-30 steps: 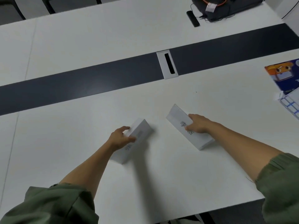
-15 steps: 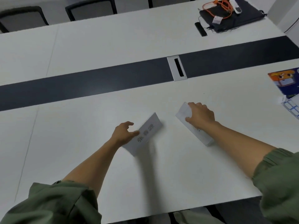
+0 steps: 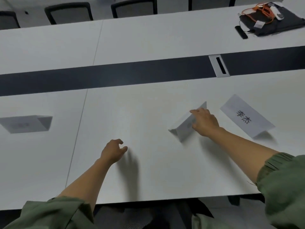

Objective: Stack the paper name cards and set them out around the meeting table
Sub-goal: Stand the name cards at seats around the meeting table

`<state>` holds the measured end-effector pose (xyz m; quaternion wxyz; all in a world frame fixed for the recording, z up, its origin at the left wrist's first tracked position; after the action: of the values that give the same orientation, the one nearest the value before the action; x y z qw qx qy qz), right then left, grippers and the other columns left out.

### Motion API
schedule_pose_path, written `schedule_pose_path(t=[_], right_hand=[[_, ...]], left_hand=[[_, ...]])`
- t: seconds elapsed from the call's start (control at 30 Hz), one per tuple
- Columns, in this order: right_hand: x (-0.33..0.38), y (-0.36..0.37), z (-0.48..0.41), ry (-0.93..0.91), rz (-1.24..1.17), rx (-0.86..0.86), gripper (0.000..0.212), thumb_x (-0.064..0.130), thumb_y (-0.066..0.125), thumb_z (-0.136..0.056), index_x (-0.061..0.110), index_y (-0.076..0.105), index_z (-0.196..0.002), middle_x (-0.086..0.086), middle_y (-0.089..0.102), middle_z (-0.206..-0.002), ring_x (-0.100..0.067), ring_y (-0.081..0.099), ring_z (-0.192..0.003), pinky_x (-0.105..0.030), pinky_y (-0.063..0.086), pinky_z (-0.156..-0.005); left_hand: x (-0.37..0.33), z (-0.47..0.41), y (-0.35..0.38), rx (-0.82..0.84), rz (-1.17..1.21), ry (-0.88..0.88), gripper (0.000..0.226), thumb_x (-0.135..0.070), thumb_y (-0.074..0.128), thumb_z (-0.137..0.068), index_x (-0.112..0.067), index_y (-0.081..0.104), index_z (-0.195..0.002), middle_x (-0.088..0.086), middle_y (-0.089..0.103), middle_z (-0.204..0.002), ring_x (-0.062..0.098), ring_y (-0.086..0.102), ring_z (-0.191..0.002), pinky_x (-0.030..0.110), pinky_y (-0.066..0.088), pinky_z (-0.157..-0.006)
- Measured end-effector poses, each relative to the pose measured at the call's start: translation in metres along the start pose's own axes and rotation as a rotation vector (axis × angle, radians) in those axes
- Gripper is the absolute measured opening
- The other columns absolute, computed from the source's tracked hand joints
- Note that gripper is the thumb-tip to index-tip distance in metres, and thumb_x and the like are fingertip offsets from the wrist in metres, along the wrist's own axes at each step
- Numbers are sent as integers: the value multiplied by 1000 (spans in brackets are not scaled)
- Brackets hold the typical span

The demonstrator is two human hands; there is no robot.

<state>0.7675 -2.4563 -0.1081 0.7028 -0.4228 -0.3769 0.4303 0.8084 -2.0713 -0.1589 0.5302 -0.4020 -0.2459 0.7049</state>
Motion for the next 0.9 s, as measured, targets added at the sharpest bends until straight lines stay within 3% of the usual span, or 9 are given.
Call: schedule_pose_path(t=[0.13, 0.23, 0.37, 0.47, 0.5, 0.57, 0.67, 0.8, 0.9], right_hand=[[9, 7, -4, 14, 112, 40, 65, 25, 55, -94, 25, 25, -152, -9, 14, -161, -29, 8, -149, -47, 24, -114], [12, 13, -16, 36, 150, 51, 57, 28, 55, -94, 27, 37, -148, -8, 16, -161, -28, 2, -150, -46, 16, -117], [36, 9, -33, 4, 138, -28, 47, 36, 60, -91, 27, 54, -137, -3, 39, -152, -24, 17, -148, -43, 8, -117], [80, 19, -49, -108, 69, -82, 38, 29, 57, -92, 22, 62, -129, -4, 57, -136, -23, 41, -133, -40, 16, -114], [91, 19, -48, -141, 16, -111, 36, 26, 57, -92, 20, 64, -126, -5, 62, -129, -24, 48, -126, -40, 23, -111], [118, 24, -54, -179, -66, -131, 32, 24, 58, -91, 17, 67, -121, -8, 67, -118, -28, 57, -112, -39, 36, -100], [153, 40, -68, -212, -58, -76, 39, 35, 57, -91, 23, 61, -128, -5, 65, -121, -28, 55, -113, -40, 37, -97], [155, 46, -75, -205, 63, -54, 67, 65, 53, -85, 32, 42, -143, 0, 55, -136, -25, 45, -128, -45, 24, -112], [143, 46, -78, -175, 88, -50, 73, 72, 50, -84, 31, 41, -144, -2, 56, -134, -27, 47, -126, -44, 28, -109]], left_hand=[[28, -13, -1, -7, -50, 6, 47, -39, 55, -94, -15, 52, -134, 12, 46, -136, 28, 51, -121, 39, 45, -96], [47, -31, -2, -64, -82, -15, 47, -39, 51, -95, -15, 51, -135, 15, 45, -133, 32, 49, -121, 42, 46, -93], [65, -48, -6, -192, -82, -5, 36, -32, 52, -93, -11, 58, -121, 15, 48, -125, 35, 47, -114, 43, 44, -89], [70, -54, 1, -308, -137, 60, 32, -26, 54, -91, -4, 57, -114, 19, 51, -114, 39, 47, -108, 45, 44, -83], [66, -48, 6, -341, -173, 92, 34, -26, 53, -92, -3, 55, -117, 21, 51, -117, 41, 46, -112, 47, 44, -85], [67, -43, 19, -376, -201, 92, 45, -28, 44, -97, -5, 44, -136, 27, 41, -140, 43, 35, -132, 50, 36, -102], [77, -43, 35, -366, -157, 51, 55, -33, 31, -102, -10, 25, -151, 20, 17, -159, 34, 12, -148, 45, 15, -119], [87, -45, 41, -390, -112, 49, 56, -33, 28, -102, -15, 21, -154, 14, 10, -162, 27, 3, -150, 42, 7, -122], [90, -50, 41, -393, -123, 38, 58, -36, 23, -98, -15, 23, -153, 14, 13, -161, 27, 5, -150, 42, 7, -122]])
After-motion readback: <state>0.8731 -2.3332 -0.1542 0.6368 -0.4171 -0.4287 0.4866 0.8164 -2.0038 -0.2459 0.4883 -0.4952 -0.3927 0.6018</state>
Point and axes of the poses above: each hand's wrist, its own z-axis away from the middle knuckle, its own y-axis out of the palm, x = y × z, the point moved 9 cm from there along -z, towards the middle knuckle
